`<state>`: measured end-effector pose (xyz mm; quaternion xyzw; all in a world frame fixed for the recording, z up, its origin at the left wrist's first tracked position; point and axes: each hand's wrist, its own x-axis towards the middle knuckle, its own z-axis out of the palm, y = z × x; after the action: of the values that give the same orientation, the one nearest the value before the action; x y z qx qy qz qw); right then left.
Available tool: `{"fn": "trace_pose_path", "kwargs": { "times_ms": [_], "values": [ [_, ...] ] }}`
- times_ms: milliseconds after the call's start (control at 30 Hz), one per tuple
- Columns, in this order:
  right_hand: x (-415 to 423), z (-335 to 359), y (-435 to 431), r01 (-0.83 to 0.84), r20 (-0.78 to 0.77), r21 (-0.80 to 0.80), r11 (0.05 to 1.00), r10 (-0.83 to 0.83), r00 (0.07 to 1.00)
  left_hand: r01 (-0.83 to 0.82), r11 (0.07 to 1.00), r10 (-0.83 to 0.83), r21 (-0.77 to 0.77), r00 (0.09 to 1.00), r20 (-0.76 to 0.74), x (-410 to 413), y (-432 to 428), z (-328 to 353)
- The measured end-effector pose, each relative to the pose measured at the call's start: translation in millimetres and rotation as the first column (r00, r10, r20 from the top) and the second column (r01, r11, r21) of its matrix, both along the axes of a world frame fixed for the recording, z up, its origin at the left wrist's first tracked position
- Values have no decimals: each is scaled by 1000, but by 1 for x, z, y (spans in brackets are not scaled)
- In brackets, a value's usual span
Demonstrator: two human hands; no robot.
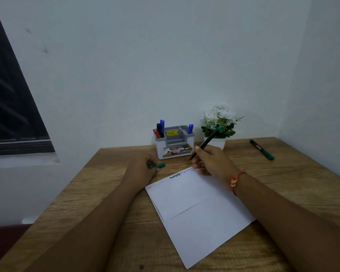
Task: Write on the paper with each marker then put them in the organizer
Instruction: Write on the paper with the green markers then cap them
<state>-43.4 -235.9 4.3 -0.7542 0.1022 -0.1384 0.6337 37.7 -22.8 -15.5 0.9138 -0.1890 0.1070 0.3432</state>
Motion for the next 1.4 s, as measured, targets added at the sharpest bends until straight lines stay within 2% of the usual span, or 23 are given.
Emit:
{"fn": "trace_pose_path", "kwargs": {
  "times_ms": [133, 267, 333, 433, 567, 700, 833, 1100, 1400],
  "values": [
    [3, -4, -5, 31, -3, -47, 998, -31, 1000, -10, 1000, 10, 0, 1000, -19, -1, 1, 0],
    [5, -7, -10, 65, 5, -114, 991, -65, 998, -11, 999, 15, -44, 996, 93, -15, -6, 14],
    [6, -9, -12, 71, 4, -146, 987, -71, 997, 121, 992, -116, -33, 985, 131, -24, -13, 18],
    [7, -12, -12, 71, -21, -172, 983, -76, 997, 316, 938, -327, 140, 943, 64, -32, -24, 15],
    [6, -13, -14, 76, -27, -166, 983, -81, 996, 402, 877, -425, 263, 905, 36, -28, -26, 6],
    [5, -14, -20, 60, -32, -177, 982, -67, 997, 420, 867, -443, 268, 896, 27, -23, -23, 2],
    [7, -16, -20, 51, -61, -278, 959, -70, 996, 432, 863, -452, 261, 892, 19, -22, -23, -1],
    [8, -18, -18, 57, -75, -377, 925, -91, 993, 446, 851, -464, 276, 886, 0, -18, -23, -3],
    [11, -17, -19, 62, -89, -396, 916, -106, 990, 444, 854, -460, 271, 888, -5, -16, -23, -4]
  ]
}}
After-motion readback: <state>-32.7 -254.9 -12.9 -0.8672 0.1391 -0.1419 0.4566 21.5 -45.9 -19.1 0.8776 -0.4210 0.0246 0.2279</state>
